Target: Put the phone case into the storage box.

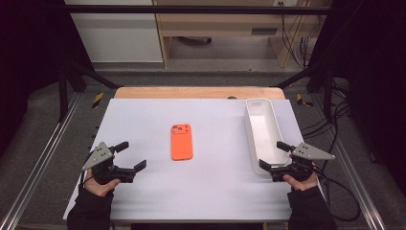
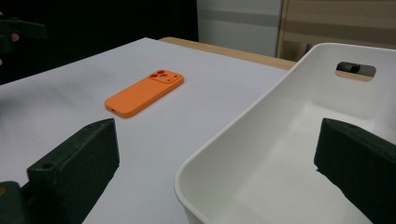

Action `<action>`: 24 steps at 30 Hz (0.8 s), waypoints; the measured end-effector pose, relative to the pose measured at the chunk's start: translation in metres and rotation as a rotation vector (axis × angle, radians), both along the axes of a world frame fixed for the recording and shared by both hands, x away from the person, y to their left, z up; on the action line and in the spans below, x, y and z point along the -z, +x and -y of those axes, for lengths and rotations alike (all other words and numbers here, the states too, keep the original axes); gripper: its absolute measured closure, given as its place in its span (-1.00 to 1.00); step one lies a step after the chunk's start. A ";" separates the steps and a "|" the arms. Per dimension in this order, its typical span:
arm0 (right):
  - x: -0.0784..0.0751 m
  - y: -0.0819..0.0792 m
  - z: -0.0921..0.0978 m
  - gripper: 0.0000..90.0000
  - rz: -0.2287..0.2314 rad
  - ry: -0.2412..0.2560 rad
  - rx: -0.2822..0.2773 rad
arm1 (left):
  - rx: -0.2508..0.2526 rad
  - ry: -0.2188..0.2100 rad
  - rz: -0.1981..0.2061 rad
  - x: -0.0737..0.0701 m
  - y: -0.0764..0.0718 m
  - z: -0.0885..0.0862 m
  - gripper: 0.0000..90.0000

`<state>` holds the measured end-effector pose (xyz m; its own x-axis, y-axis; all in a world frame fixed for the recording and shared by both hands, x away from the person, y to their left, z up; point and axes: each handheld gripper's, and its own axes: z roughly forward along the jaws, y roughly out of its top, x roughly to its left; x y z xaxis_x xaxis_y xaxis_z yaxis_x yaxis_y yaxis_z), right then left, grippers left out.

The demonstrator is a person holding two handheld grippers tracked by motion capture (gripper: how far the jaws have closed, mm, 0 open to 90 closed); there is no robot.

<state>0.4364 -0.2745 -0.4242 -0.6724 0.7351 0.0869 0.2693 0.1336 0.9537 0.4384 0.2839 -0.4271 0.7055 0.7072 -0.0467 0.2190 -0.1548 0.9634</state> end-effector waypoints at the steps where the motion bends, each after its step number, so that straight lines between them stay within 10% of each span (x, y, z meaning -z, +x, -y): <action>1: 0.000 0.000 0.000 -0.99 -0.001 -0.001 -0.001 | -0.002 -0.001 -0.002 0.000 0.000 0.000 -1.00; 24: 0.000 0.000 0.000 -0.99 0.006 -0.008 -0.002 | -0.019 0.000 -0.018 -0.006 0.002 0.008 -1.00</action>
<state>0.4367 -0.2742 -0.4242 -0.6740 0.7347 0.0773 0.2635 0.1414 0.9542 0.4407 0.2754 -0.4215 0.6910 0.7204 -0.0595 0.2390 -0.1501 0.9593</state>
